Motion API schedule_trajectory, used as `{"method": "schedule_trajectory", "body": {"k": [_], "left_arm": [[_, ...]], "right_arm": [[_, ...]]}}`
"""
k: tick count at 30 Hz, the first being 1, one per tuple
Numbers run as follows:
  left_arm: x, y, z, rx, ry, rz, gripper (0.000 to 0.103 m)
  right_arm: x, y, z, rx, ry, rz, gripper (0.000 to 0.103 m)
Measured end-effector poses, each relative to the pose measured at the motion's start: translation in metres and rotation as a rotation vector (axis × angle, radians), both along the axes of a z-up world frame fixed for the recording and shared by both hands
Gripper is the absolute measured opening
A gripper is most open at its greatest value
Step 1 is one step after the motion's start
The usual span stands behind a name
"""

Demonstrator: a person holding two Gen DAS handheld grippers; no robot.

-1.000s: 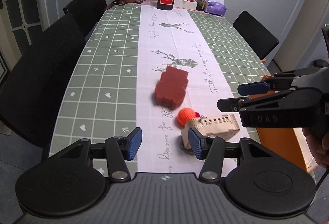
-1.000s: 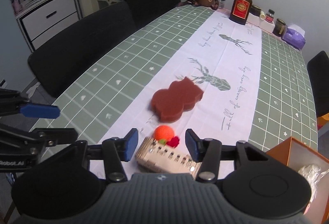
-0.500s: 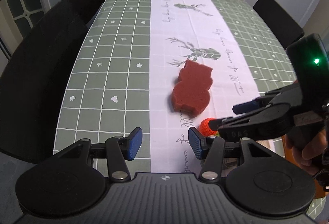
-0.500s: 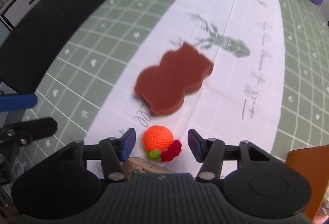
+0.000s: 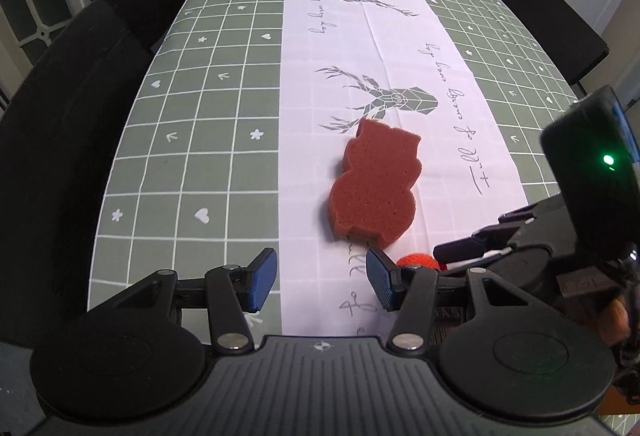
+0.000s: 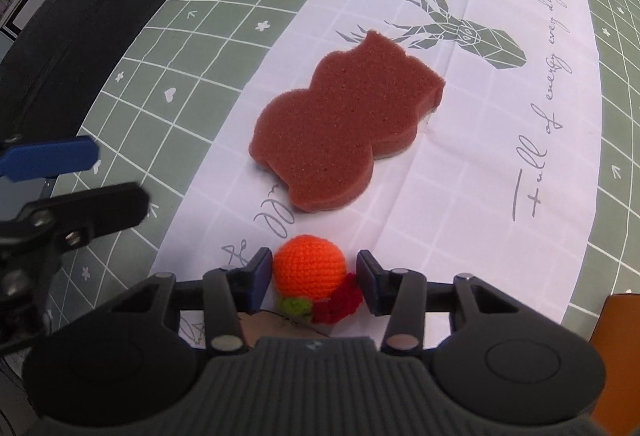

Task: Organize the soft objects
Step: 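Grasp the orange crocheted ball with the right gripper while the left gripper grasps the red sponge, then lift and carry the sponge and crocheted ball over the orange box with both grippers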

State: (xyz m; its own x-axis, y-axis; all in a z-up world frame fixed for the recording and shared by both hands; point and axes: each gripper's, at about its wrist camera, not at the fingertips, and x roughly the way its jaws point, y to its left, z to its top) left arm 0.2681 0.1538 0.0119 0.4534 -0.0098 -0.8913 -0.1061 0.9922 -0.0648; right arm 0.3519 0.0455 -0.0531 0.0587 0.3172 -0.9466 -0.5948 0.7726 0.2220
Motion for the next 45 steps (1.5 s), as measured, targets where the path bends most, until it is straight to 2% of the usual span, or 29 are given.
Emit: {"method": "schedule_trajectory", "body": {"k": [4,8,10,13,17,22,31,35,41,45], "left_arm": [[0.013,-0.008,-0.007,-0.014,-0.006,-0.03,0.065],[0.025,-0.014,-0.017,-0.024,-0.054,-0.033,0.091],[0.032,-0.019,-0.025,-0.022,-0.063,-0.06,0.092],[0.041,-0.027,-0.04,-0.045,-0.049,-0.101,0.096],[0.051,-0.029,-0.057,-0.062,-0.043,-0.124,0.096],[0.059,-0.035,-0.07,-0.007,-0.054,-0.128,0.096],[0.065,-0.034,-0.084,-0.004,-0.048,-0.102,0.096],[0.064,-0.038,-0.087,0.013,-0.055,-0.097,0.093],[0.062,-0.037,-0.085,-0.005,-0.06,-0.064,0.084],[0.058,-0.039,-0.077,0.028,-0.079,-0.031,0.081]], "right_arm": [[0.001,-0.011,0.013,0.005,-0.056,0.006,0.039],[0.012,-0.032,0.018,-0.01,-0.101,-0.026,0.039],[0.019,-0.042,0.016,-0.027,-0.121,-0.054,0.039],[0.029,-0.057,0.008,-0.031,-0.099,-0.092,0.039],[0.031,-0.066,0.002,-0.036,-0.09,-0.092,0.039],[0.031,-0.068,-0.001,-0.028,-0.089,-0.085,0.039],[0.028,-0.068,-0.004,-0.022,-0.095,-0.074,0.04],[0.028,-0.069,-0.007,-0.023,-0.093,-0.078,0.041],[0.027,-0.067,-0.008,-0.025,-0.102,-0.077,0.041],[0.026,-0.067,-0.007,-0.026,-0.107,-0.081,0.041]]}}
